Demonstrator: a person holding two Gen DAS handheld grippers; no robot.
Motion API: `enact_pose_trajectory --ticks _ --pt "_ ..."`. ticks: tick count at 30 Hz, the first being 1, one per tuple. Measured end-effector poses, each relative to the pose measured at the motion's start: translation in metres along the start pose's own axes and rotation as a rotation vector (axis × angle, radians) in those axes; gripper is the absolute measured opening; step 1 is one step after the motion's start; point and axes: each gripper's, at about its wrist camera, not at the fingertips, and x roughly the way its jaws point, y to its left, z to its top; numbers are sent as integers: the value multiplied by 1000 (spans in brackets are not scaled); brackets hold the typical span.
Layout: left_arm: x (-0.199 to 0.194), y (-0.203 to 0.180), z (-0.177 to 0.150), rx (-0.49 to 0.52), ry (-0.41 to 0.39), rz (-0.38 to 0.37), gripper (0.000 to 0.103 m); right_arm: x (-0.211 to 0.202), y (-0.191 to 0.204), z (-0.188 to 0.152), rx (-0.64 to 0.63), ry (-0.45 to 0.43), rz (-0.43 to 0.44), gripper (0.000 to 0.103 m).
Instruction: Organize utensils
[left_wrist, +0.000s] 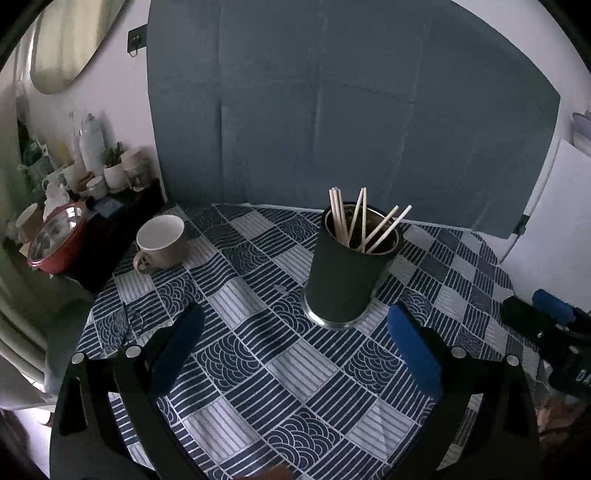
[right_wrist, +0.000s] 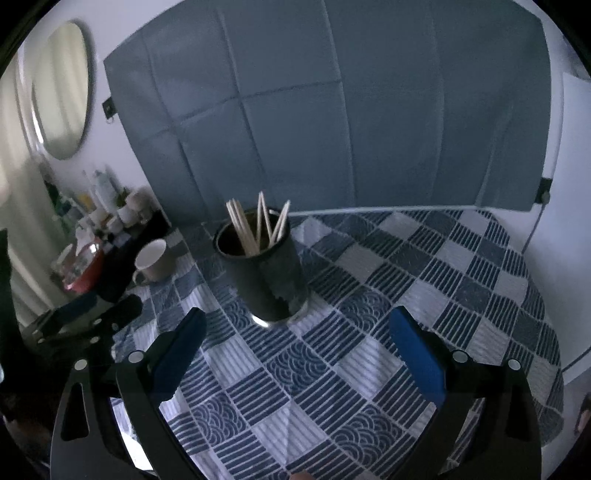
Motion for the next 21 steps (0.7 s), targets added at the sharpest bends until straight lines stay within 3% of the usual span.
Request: enact_pose_trajectory --ticks 21 --pt "-10 3 -15 -30 47 -37 97 -4 0 -8 -23 33 -45 95"
